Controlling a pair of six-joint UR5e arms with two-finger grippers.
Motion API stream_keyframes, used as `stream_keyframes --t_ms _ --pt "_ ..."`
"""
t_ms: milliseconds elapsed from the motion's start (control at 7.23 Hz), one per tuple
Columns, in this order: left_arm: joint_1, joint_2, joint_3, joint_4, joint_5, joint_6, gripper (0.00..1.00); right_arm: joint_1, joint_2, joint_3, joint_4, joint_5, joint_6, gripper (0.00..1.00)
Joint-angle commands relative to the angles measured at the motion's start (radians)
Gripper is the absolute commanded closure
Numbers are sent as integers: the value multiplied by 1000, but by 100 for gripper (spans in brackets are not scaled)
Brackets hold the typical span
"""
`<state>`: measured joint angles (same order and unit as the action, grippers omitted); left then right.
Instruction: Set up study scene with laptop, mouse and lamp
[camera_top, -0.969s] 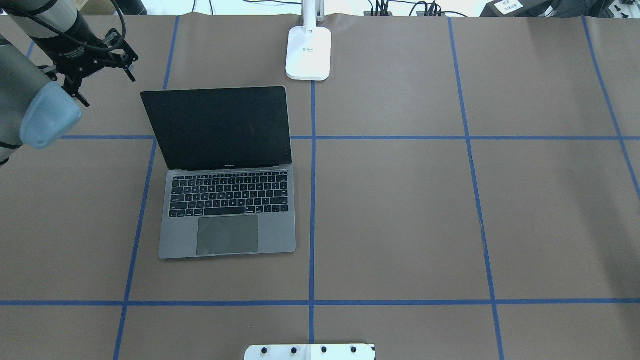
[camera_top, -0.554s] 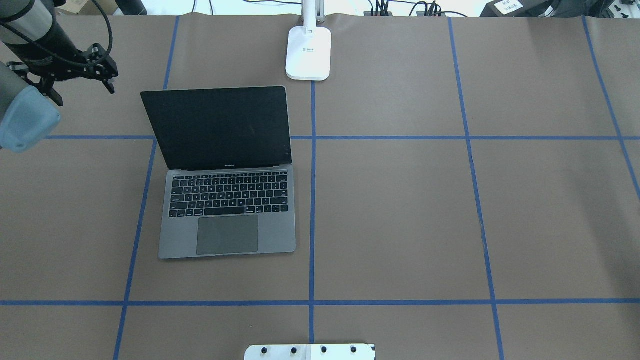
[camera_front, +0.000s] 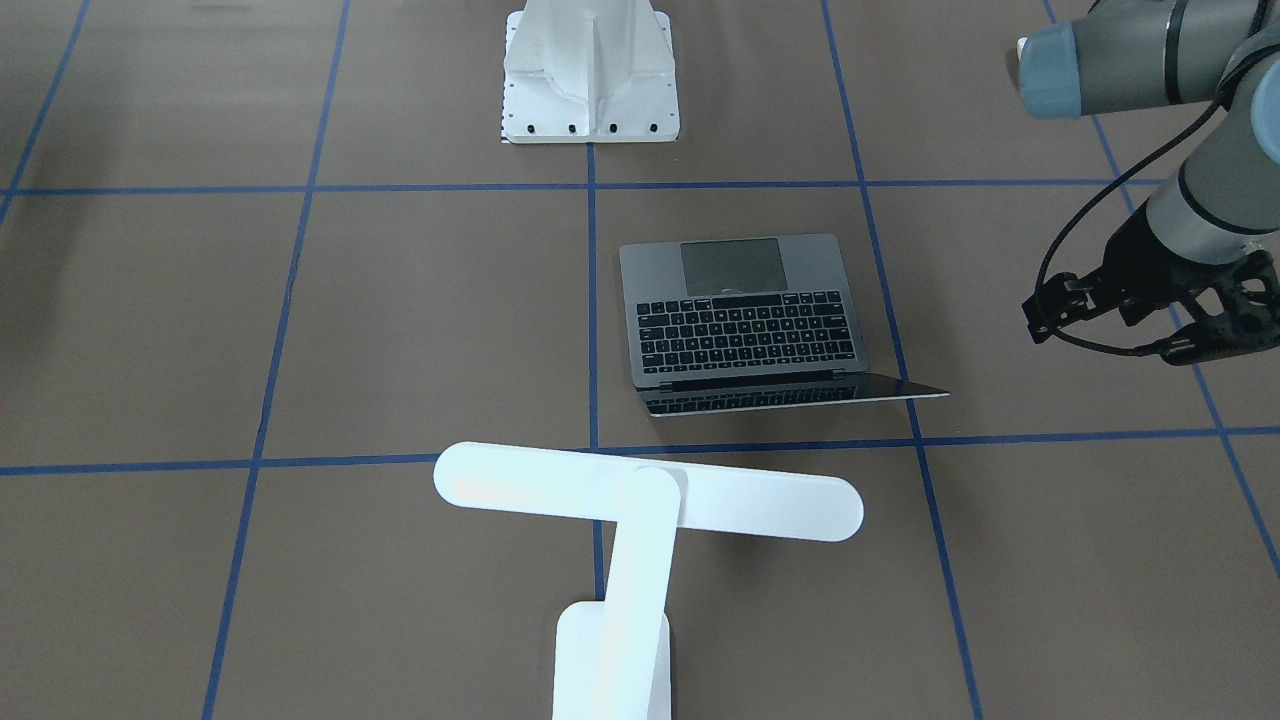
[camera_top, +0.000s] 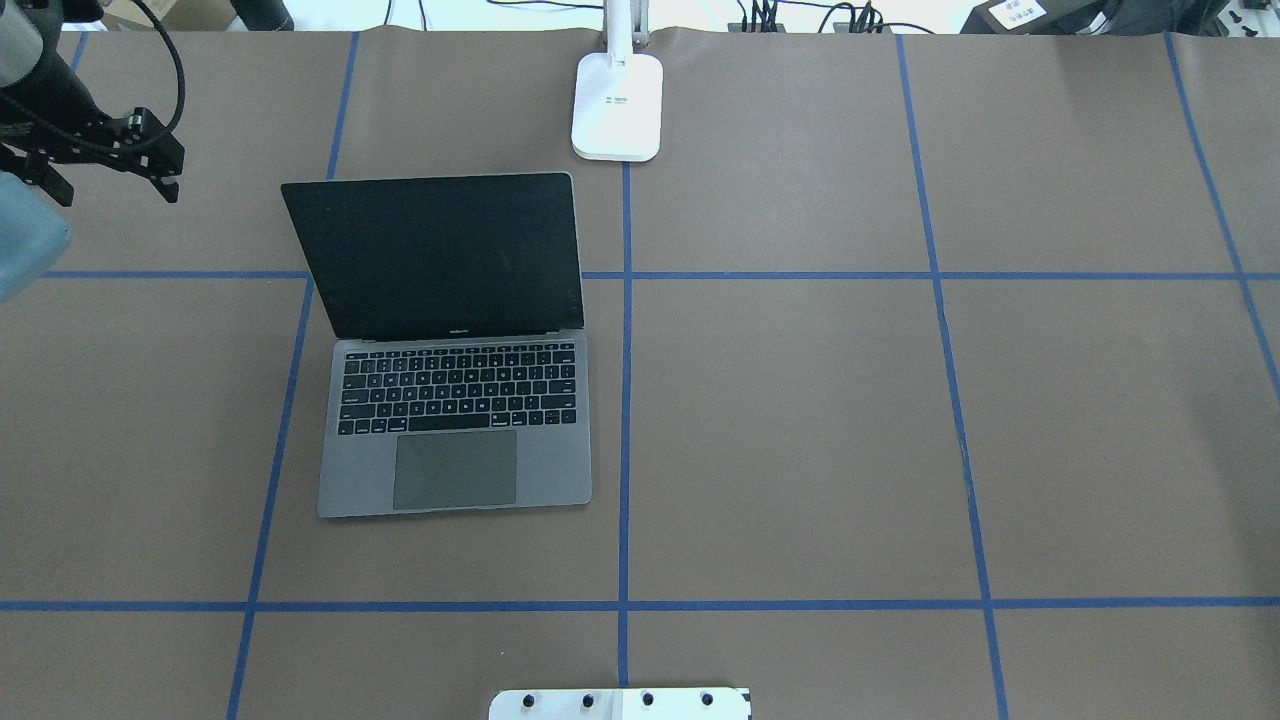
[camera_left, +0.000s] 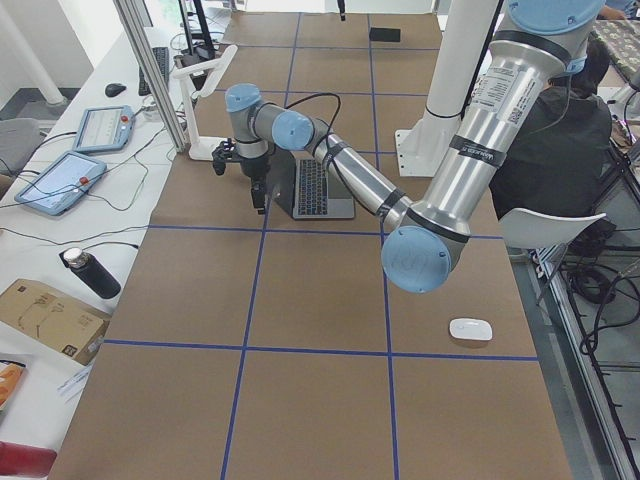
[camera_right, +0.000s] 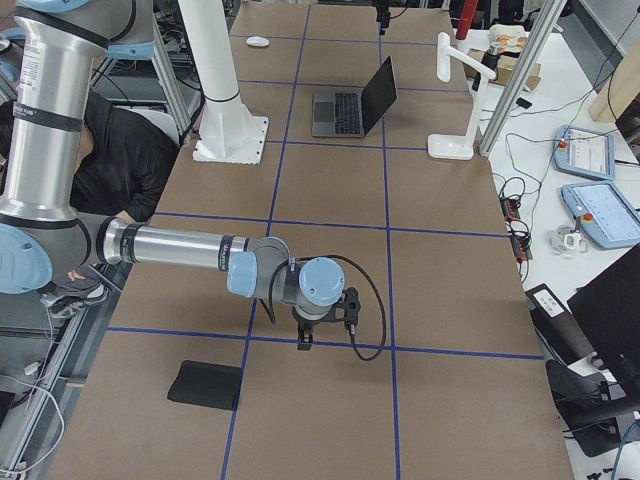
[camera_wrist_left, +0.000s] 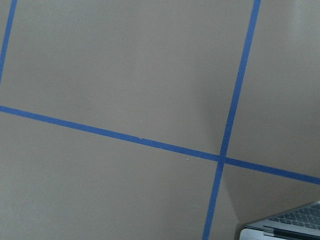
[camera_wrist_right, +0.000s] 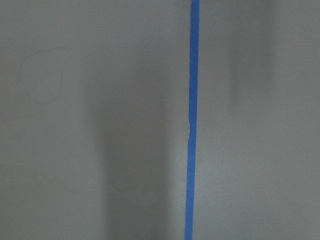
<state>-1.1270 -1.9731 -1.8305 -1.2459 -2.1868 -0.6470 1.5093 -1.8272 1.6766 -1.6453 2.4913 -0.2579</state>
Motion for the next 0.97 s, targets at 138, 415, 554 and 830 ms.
stream_keyframes --t_ms 138,415,554,830 --pt "0 19 -35 0 -8 55 0 -1 -27 -113 -48 9 -307 1" --pt "1 39 -65 -1 -10 58 0 -4 -17 -164 -108 1 -498 1" --pt "1 45 -72 -1 -10 58 0 -17 -20 -167 -108 -6 -515 1" --pt "1 48 -73 -3 -7 58 0 -49 -18 -187 -108 -22 -561 1"
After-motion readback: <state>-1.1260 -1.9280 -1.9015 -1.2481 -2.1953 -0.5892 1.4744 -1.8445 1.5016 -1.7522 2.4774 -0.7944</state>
